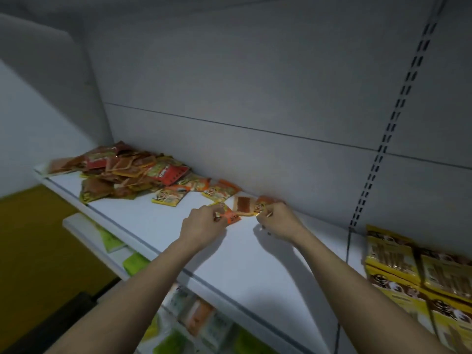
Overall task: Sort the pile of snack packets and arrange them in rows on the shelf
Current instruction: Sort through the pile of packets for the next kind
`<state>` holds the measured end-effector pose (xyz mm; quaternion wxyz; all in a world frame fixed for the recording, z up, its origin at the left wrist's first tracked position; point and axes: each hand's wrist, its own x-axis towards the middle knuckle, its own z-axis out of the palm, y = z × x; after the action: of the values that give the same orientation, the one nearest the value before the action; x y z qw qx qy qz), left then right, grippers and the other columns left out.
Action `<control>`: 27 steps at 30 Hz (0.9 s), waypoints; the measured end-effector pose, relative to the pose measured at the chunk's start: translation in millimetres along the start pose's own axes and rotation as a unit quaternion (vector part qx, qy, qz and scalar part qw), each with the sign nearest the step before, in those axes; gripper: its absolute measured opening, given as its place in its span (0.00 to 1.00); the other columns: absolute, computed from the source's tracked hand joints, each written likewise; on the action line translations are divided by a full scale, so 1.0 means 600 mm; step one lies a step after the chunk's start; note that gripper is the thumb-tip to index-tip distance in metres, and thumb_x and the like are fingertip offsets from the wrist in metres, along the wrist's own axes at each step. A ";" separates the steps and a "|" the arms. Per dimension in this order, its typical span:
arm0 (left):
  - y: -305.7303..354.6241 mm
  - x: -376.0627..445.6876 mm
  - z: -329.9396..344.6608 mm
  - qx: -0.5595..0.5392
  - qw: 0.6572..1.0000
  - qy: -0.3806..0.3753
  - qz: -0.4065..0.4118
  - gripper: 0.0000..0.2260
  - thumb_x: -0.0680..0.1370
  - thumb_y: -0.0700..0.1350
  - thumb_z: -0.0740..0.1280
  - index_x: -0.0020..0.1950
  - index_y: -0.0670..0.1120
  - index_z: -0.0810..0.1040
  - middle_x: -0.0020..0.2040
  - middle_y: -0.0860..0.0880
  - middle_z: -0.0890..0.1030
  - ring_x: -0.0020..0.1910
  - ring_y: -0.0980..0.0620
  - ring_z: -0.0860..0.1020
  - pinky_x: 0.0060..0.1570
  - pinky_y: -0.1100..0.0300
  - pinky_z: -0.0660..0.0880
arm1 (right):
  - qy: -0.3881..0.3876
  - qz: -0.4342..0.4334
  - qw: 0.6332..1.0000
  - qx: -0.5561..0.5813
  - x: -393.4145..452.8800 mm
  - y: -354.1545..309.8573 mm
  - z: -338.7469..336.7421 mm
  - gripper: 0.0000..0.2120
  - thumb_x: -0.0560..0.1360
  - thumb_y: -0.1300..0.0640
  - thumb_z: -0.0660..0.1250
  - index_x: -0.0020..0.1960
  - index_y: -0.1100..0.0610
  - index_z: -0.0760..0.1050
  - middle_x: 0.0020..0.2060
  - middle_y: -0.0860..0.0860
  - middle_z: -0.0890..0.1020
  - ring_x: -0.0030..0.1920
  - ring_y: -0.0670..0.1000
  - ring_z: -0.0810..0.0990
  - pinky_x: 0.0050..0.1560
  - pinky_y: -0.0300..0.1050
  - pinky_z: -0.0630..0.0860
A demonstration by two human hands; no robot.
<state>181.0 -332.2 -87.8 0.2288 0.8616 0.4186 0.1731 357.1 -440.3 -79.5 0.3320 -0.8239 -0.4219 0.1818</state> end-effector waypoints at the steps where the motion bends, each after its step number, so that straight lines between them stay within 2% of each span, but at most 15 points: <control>1: -0.032 0.006 -0.010 0.004 1.000 0.000 0.002 0.13 0.80 0.56 0.65 0.63 0.55 0.80 0.60 0.50 0.82 0.60 0.45 0.77 0.57 0.50 0.76 | 0.006 0.016 1.000 0.019 0.019 -0.011 0.027 0.08 0.75 0.57 0.65 0.37 0.57 0.77 0.39 0.56 0.83 0.41 0.59 0.81 0.44 0.50 0.77; 4: -0.125 0.021 -0.032 -0.005 1.000 0.011 0.001 0.14 0.80 0.52 0.65 0.65 0.53 0.79 0.62 0.48 0.80 0.62 0.46 0.76 0.58 0.50 0.75 | 0.073 0.048 0.996 0.024 0.064 -0.029 0.098 0.11 0.76 0.57 0.63 0.43 0.61 0.81 0.43 0.60 0.84 0.47 0.63 0.83 0.48 0.56 0.81; 6: -0.169 0.028 -0.037 -0.034 0.999 0.022 -0.003 0.14 0.80 0.51 0.65 0.65 0.53 0.79 0.62 0.47 0.80 0.61 0.47 0.76 0.58 0.52 0.74 | 0.123 0.068 0.990 -0.010 0.072 -0.035 0.126 0.12 0.78 0.57 0.62 0.48 0.62 0.82 0.48 0.60 0.84 0.52 0.63 0.82 0.48 0.50 0.78; 8: -0.193 0.035 -0.032 -0.064 0.998 0.026 0.003 0.13 0.81 0.50 0.64 0.64 0.53 0.79 0.63 0.48 0.79 0.61 0.48 0.76 0.59 0.52 0.74 | 0.149 0.077 0.985 -0.035 0.074 -0.038 0.140 0.10 0.78 0.58 0.62 0.51 0.62 0.81 0.49 0.59 0.83 0.54 0.61 0.80 0.45 0.46 0.71; 11: -0.192 0.056 -0.013 -0.089 0.994 0.015 0.062 0.14 0.82 0.51 0.64 0.67 0.53 0.78 0.66 0.50 0.77 0.66 0.49 0.71 0.65 0.53 0.70 | 0.171 0.072 0.980 -0.076 0.098 -0.034 0.156 0.11 0.77 0.56 0.63 0.50 0.63 0.79 0.48 0.60 0.82 0.52 0.62 0.80 0.42 0.45 0.67; 13: -0.178 0.074 0.004 -0.095 0.990 0.008 0.105 0.16 0.82 0.52 0.64 0.69 0.52 0.77 0.67 0.51 0.76 0.67 0.49 0.70 0.66 0.53 0.68 | 0.186 0.066 0.974 -0.108 0.119 -0.040 0.162 0.13 0.79 0.55 0.62 0.55 0.64 0.77 0.52 0.62 0.79 0.55 0.63 0.78 0.47 0.49 0.70; 15: -0.162 0.090 0.021 -0.060 0.990 -0.005 0.127 0.19 0.81 0.57 0.61 0.70 0.53 0.76 0.69 0.51 0.74 0.68 0.50 0.69 0.65 0.52 0.68 | 0.190 0.064 0.971 -0.134 0.137 -0.045 0.170 0.15 0.80 0.53 0.62 0.60 0.62 0.76 0.56 0.63 0.76 0.57 0.64 0.75 0.53 0.52 0.71; 18: -0.155 0.100 0.045 -0.010 0.990 0.009 0.143 0.25 0.77 0.64 0.54 0.66 0.55 0.79 0.68 0.51 0.76 0.66 0.49 0.72 0.61 0.54 0.66 | 0.195 0.066 0.967 -0.151 0.141 -0.044 0.190 0.18 0.80 0.50 0.63 0.64 0.60 0.75 0.57 0.61 0.75 0.59 0.63 0.74 0.52 0.52 0.72; 20: -0.162 0.108 0.050 0.006 0.991 0.026 0.134 0.21 0.79 0.62 0.57 0.64 0.55 0.80 0.66 0.52 0.77 0.65 0.50 0.73 0.59 0.56 0.65 | 0.216 0.056 0.966 -0.133 0.135 -0.036 0.203 0.17 0.79 0.49 0.64 0.61 0.59 0.77 0.54 0.57 0.75 0.57 0.59 0.73 0.49 0.49 0.70; 23: -0.170 0.123 0.047 0.003 0.995 0.038 0.092 0.13 0.80 0.55 0.63 0.62 0.55 0.79 0.66 0.53 0.76 0.65 0.51 0.71 0.63 0.54 0.67 | 0.205 0.027 0.974 -0.092 0.133 -0.032 0.202 0.14 0.76 0.49 0.69 0.55 0.58 0.79 0.49 0.55 0.72 0.56 0.57 0.71 0.48 0.47 0.66; 27: -0.169 0.124 0.050 -0.035 0.995 0.073 0.065 0.12 0.80 0.47 0.65 0.62 0.52 0.79 0.64 0.50 0.77 0.63 0.48 0.72 0.62 0.53 0.69 | 0.174 0.031 0.983 -0.043 0.143 -0.031 0.197 0.09 0.72 0.55 0.72 0.49 0.58 0.78 0.47 0.58 0.76 0.55 0.59 0.72 0.45 0.46 0.63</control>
<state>174.9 -224.8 -159.6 0.2162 0.8634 0.3711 0.2648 327.4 -315.8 -152.6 0.3584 -0.8693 -0.3393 0.0280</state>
